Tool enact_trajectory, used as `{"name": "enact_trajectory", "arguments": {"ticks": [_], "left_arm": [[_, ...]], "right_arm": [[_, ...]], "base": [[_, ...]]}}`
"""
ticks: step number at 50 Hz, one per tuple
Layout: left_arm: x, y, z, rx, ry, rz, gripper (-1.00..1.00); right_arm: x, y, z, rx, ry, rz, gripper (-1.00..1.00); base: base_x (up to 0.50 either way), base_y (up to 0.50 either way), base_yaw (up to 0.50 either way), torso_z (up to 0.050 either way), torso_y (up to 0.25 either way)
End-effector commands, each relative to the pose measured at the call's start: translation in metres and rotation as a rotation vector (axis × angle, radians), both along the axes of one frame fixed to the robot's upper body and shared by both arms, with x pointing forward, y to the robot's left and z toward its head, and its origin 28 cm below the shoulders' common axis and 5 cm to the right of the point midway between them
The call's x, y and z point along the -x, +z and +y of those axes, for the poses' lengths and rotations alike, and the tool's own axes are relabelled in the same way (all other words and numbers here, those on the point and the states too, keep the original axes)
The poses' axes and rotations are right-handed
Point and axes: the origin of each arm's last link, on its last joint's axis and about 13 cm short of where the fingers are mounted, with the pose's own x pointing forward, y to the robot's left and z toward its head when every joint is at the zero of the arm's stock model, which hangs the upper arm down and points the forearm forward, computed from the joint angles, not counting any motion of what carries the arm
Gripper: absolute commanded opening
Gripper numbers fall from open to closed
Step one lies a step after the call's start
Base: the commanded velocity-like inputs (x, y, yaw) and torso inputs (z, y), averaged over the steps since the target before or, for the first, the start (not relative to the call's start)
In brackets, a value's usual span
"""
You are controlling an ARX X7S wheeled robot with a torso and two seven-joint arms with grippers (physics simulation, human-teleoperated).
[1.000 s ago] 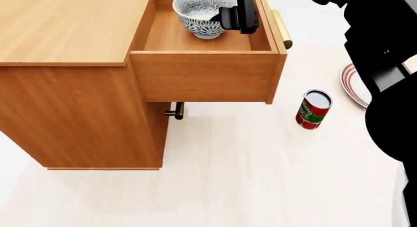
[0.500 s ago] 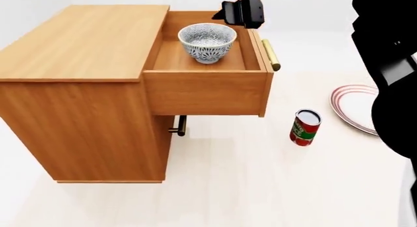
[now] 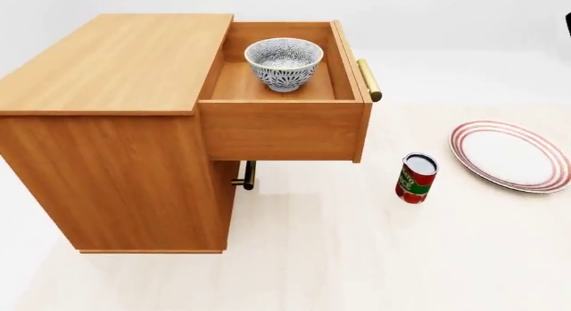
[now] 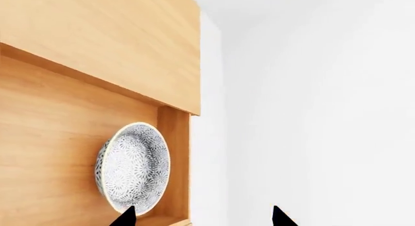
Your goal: Put the bowl in the top drawer of the cabinet.
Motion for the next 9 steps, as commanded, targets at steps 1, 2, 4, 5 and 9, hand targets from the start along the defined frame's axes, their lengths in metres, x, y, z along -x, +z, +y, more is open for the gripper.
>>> {"name": "enact_trajectory", "arguments": {"ticks": [1, 2, 4, 5, 9], "left_arm": [[0.000, -0.001, 0.000, 0.000, -0.002, 0.003, 1.00], [-0.001, -0.001, 0.000, 0.000, -0.002, 0.003, 1.00], [-0.001, -0.001, 0.000, 0.000, -0.003, 0.003, 1.00], [-0.002, -0.001, -0.001, 0.000, -0.003, 0.004, 1.00], [-0.003, -0.002, -0.001, -0.002, -0.006, 0.005, 1.00]], "right_arm": [[0.032, -0.015, -0.020, -0.083, -0.019, -0.063, 1.00], [0.034, -0.018, -0.021, -0.085, -0.020, -0.065, 1.00], [0.041, -0.026, -0.023, -0.100, -0.028, -0.080, 1.00], [0.044, -0.029, -0.024, -0.111, -0.031, -0.086, 1.00], [0.058, -0.039, -0.029, -0.139, -0.048, -0.116, 1.00]], "base": [[0.00, 0.00, 0.00, 0.000, 0.162], [0.00, 0.00, 0.00, 0.000, 0.162], [0.00, 0.00, 0.00, 0.000, 0.162], [0.00, 0.00, 0.00, 0.000, 0.162], [0.00, 0.00, 0.00, 0.000, 0.164]]}}
